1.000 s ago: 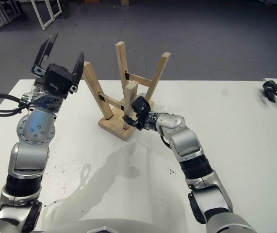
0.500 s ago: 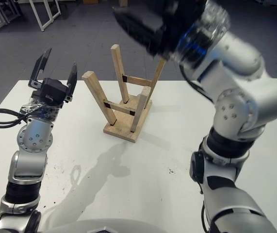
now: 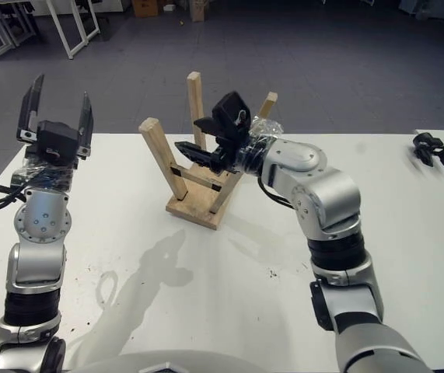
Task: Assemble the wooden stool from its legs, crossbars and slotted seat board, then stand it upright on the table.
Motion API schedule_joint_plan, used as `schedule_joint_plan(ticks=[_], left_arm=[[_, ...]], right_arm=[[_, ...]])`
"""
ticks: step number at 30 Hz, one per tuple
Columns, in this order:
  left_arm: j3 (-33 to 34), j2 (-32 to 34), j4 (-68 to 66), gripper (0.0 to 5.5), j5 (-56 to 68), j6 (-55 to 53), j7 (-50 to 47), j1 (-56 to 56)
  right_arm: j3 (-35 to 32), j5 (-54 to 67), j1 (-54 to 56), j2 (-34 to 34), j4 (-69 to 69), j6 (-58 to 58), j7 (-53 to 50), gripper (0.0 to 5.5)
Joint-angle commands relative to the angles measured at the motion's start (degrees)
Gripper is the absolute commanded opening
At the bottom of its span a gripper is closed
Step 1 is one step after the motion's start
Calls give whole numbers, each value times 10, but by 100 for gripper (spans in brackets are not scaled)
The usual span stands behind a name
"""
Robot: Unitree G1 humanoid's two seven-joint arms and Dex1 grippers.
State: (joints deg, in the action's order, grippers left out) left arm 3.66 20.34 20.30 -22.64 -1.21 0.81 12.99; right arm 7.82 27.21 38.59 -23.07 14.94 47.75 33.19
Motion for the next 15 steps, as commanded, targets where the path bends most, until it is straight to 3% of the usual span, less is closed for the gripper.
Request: schedule_joint_plan(ticks=[1,6,8,12,15], left_arm=[[0,-15,-14,293,7,-7,-6,-3],[1,-20,-20,293,15,3,-1,-5],[-1,-25,-20,293,24,5,2,-10],[14,-22,-19,293,40,12,1,-20],[23,-8,6,293,122,13,70,-49]], right_arm=[[-60,33,49,57,-62,52,-54,311],[-229,167,188,115,-23,58,-153,311],[-250,150,217,86,-50,35,-168,311],[-169,39,144,-16,-109,-36,-98,311],[-75,-51,56,-74,-140,-117,-23,311]])
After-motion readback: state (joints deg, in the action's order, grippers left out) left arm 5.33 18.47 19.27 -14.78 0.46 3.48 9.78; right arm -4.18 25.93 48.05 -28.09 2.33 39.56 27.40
